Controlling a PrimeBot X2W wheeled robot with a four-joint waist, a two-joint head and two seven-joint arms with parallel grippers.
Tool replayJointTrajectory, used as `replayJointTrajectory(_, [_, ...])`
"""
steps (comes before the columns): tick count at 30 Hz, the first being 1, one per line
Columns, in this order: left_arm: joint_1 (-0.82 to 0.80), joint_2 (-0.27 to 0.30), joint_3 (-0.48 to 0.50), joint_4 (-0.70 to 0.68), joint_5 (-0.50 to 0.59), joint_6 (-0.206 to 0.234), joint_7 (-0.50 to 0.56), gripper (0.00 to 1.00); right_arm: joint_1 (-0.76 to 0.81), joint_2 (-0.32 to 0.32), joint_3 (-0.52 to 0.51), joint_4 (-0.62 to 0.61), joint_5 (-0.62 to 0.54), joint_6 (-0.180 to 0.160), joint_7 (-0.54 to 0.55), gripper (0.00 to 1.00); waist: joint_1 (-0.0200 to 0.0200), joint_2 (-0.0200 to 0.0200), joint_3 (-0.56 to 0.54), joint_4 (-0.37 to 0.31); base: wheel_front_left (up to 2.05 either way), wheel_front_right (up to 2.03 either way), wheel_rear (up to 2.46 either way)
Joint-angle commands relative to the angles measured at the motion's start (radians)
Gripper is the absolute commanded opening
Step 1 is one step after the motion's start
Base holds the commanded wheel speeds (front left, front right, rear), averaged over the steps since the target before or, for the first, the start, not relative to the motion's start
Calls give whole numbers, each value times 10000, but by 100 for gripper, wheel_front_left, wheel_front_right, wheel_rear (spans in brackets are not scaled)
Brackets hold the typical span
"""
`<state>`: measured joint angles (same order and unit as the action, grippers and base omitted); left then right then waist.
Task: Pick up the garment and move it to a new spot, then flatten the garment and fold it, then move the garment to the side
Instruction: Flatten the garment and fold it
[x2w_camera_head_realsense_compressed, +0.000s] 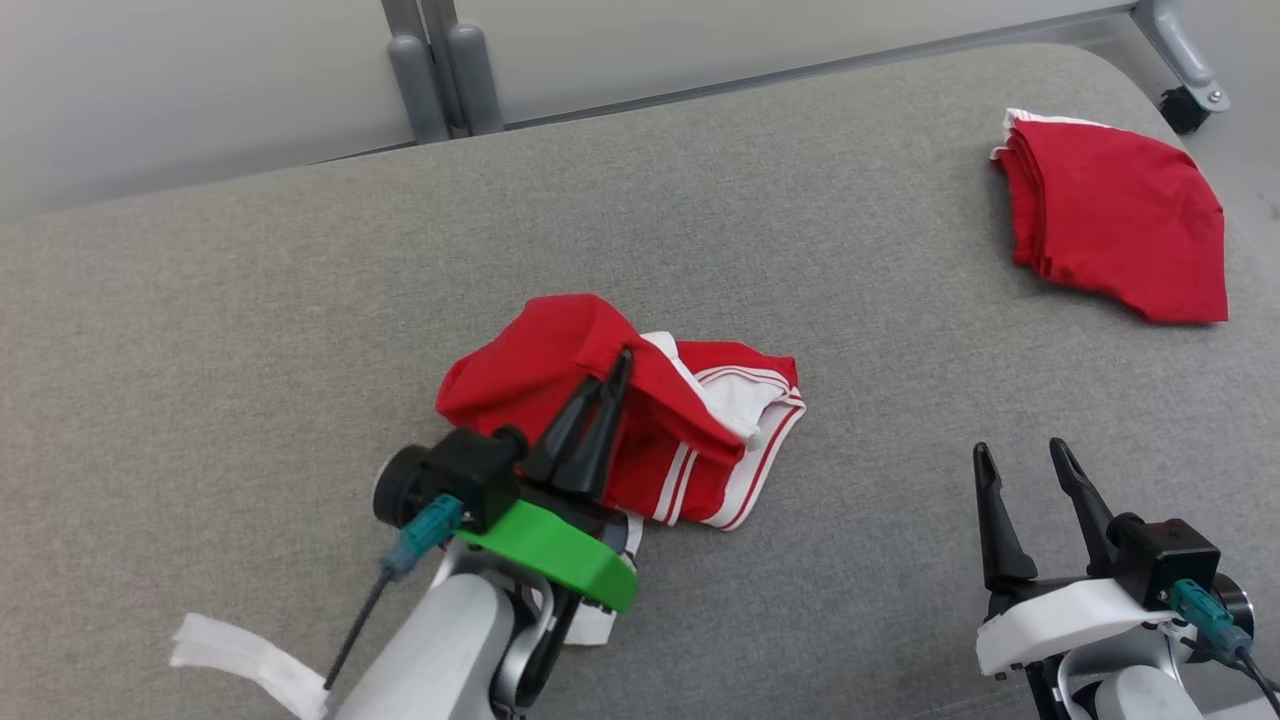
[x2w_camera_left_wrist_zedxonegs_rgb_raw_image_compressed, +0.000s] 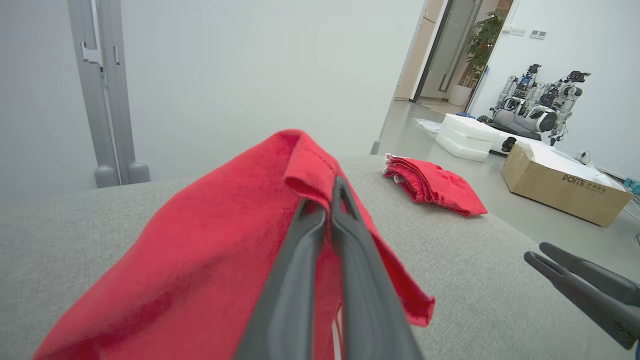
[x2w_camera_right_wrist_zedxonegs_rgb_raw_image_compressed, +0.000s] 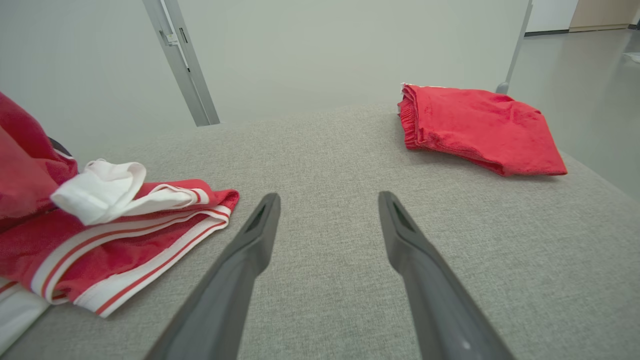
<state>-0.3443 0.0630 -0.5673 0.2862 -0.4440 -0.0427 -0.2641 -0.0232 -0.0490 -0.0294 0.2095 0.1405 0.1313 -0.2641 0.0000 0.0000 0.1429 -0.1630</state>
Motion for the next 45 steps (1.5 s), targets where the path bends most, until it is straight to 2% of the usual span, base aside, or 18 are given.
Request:
replayJointTrajectory(1, [27, 225, 191, -356, -95, 74, 0, 0, 105, -27, -24, 5, 10, -12, 0, 100, 0, 0, -240, 251, 0, 0, 0])
replayJointTrajectory(8, [-521, 984, 1121, -1955, -548, 276, 668, 0, 123, -26, 121, 90, 108, -12, 0, 100, 0, 0, -498, 458, 0, 0, 0])
replayJointTrajectory(11, [-361, 1180, 1326, -2310, -1067, 114, 1138, 0, 141, -29, 175, 126, 123, -12, 0, 100, 0, 0, -596, 425, 0, 0, 0])
replayJointTrajectory(16, [1021, 2111, 1637, -3030, -2248, -109, 2532, 0, 422, -26, -67, 116, 127, -12, 0, 100, 0, 0, -718, 373, 0, 0, 0])
replayJointTrajectory(17, [1411, 2453, 1736, -3266, -2439, -137, 2821, 0, 490, -27, -136, 119, 107, -12, 0, 100, 0, 0, -712, 402, 0, 0, 0])
replayJointTrajectory(20, [2524, 3169, 2234, -3761, -2992, 6, 3166, 0, 640, -22, -282, 127, 16, -12, 0, 100, 0, 0, -676, 561, 0, 0, 0])
replayJointTrajectory(22, [3251, 3680, 2404, -3998, -3240, -128, 3379, 0, 741, -25, -367, 127, -13, -12, 0, 100, 0, 0, -661, 706, 0, 0, 0])
replayJointTrajectory(25, [4069, 4216, 2461, -4038, -4017, -503, 3705, 0, 761, -24, -406, 172, -43, -12, 0, 100, 0, 0, -616, 1005, 0, 0, 0])
replayJointTrajectory(29, [4575, 4568, 2407, -3238, -4829, -744, 3969, 0, 600, -27, -445, 242, -125, -12, 0, 100, 0, 0, -620, 1316, 0, 0, 0])
replayJointTrajectory(33, [4358, 4546, 2638, -2069, -5278, -805, 3729, 0, 512, -27, -382, 278, -204, -12, 0, 100, 0, 0, -654, 1514, 0, 0, 0])
replayJointTrajectory(34, [4254, 4570, 2679, -1878, -5298, -810, 3663, 3, 504, -29, -389, 281, -206, -12, 0, 100, 0, 0, -666, 1540, 0, 0, 0])
replayJointTrajectory(35, [4185, 4614, 2668, -1636, -5319, -828, 3657, 25, 516, -27, -381, 290, -215, -12, 0, 100, 0, 0, -674, 1570, 0, 0, 0])
replayJointTrajectory(37, [4061, 4596, 2667, -1202, -5384, -848, 3571, 100, 529, -29, -386, 303, -238, -12, 0, 100, 0, 0, -669, 1613, 0, 0, 0])
replayJointTrajectory(45, [3584, 4343, 3109, 451, -4791, -404, 2128, 100, 544, -30, -307, 332, -198, -12, -2, 100, 0, 0, -619, 1522, 0, 0, 0])
